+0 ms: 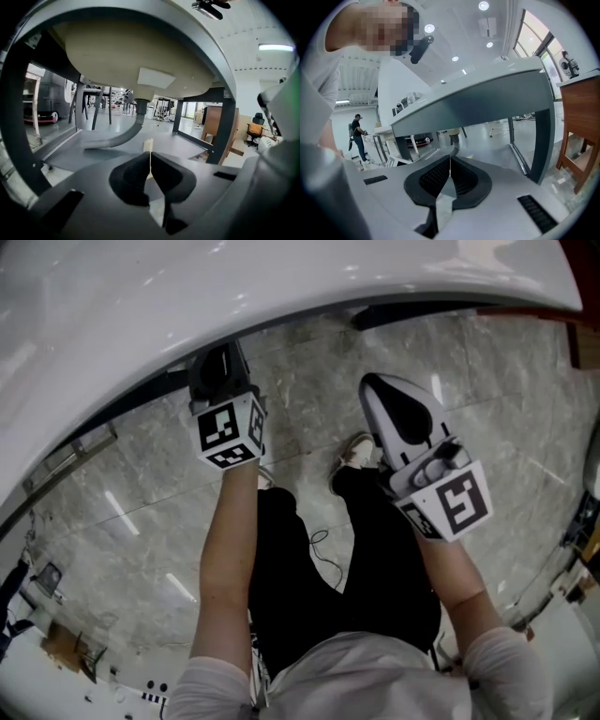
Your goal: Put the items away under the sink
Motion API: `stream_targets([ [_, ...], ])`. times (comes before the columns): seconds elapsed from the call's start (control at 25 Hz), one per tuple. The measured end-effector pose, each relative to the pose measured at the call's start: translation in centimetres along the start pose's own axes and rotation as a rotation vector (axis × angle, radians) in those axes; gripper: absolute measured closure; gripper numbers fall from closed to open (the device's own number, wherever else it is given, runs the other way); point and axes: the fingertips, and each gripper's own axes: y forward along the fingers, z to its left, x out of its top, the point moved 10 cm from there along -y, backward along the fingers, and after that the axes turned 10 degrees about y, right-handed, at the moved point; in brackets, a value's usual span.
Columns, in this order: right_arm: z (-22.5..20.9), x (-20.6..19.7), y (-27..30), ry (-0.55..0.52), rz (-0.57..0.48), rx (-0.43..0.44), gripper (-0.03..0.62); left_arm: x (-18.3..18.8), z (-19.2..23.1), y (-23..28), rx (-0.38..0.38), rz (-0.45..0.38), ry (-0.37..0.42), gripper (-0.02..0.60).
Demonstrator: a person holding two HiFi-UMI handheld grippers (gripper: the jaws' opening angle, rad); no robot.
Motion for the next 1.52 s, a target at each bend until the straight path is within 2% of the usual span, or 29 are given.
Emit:
stream_targets([
  [0.12,2.3,1.1,-1.7,-0.002,0.054,0.005,0.562,-0.1,-1.2,-4.4,-0.014,0.042,-0.071,0.578],
  [0.24,4.5,3.0,-2.7,0.001,0.078,0.0,0.562,1.6,-1.8,-8.2,-0.036,0.056,-0.14,0.578],
  [0.52,10.0,8.1,-4.2,-0.008,0.12,0.04,0.562,8.7,-2.5,-14.9,-0.099,0.06,-0.157,0.58],
  [0.84,15.4,14.8,-6.1,-0.01,0.132,0.088,0.56,18.1,-1.7,-21.9,-0.124,-0.025,-0.165,0.578],
  [1.04,15.6,18.3,-8.4,-0.025,0.108,0.089,0.562,23.0,-2.3,-24.4,-0.111,-0.08,-0.145,0.579],
  [1.52,17.8,26.6,-13.1,-0.063,-0.025,0.108,0.562,33.9,-3.1,-31.3,-0.094,-0.216,-0.062,0.579],
])
